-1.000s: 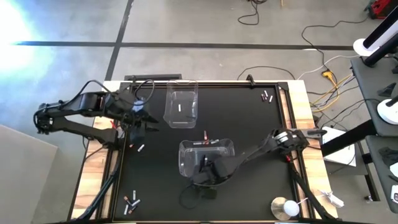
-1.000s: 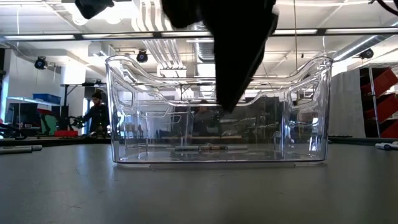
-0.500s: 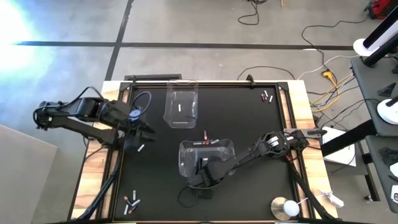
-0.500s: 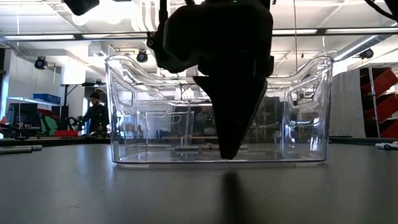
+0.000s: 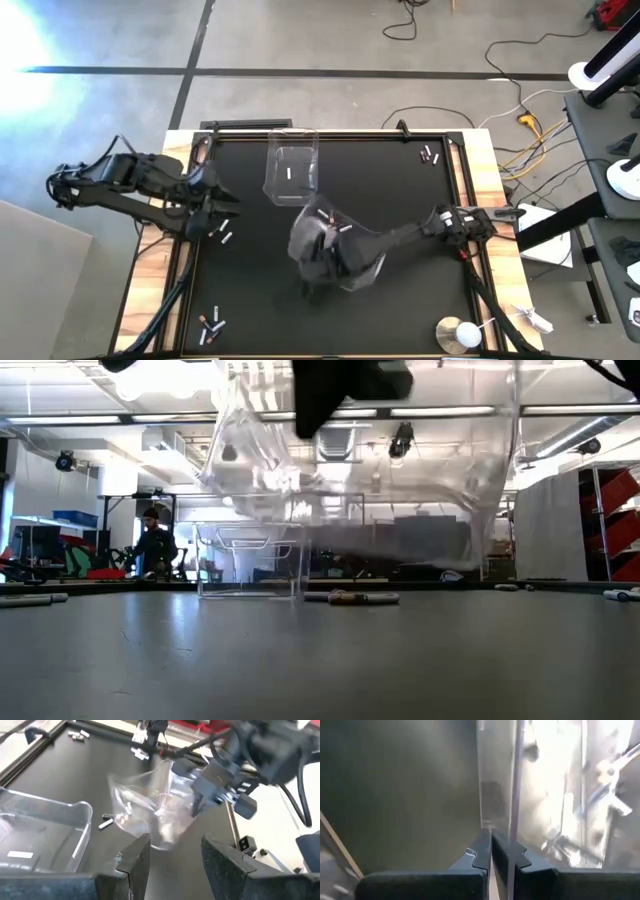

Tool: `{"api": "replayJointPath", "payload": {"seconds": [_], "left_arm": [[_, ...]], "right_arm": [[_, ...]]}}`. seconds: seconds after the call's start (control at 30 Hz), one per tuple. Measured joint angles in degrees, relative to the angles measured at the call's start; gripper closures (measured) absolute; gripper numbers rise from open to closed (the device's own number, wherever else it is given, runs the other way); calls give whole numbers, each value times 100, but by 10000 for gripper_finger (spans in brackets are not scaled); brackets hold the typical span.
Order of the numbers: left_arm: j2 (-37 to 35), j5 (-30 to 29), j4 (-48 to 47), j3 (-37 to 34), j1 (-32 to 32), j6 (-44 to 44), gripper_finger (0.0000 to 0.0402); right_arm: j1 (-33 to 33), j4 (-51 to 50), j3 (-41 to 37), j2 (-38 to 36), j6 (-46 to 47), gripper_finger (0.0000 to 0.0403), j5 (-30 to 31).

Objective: Sort batteries
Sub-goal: Move the bottom transparent bin to the top right of the table

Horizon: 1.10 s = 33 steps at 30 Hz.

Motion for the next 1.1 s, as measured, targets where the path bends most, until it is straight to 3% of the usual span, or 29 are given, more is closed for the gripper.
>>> {"api": "replayJointPath", "payload": {"seconds": [0.27,0.4,0.6,0.83,1.1], "left_arm": [[-206,-360,218,-28,0,-3,247],[-212,-380,189,-28,0,-3,247],[-306,-408,-278,-31,0,-521,247],[-490,-868,-969,-46,0,-925,247],[-950,-885,-1174,-228,0,-1234,247]], "right_arm": [[-1414,-1220,-121,-834,1267,393,364],[-2330,-1253,-181,-1115,997,393,857],[-3565,-741,-238,-1077,279,394,841],[-4565,-261,-694,-710,118,394,23],[-4716,500,-1533,-460,254,394,-515]]}}
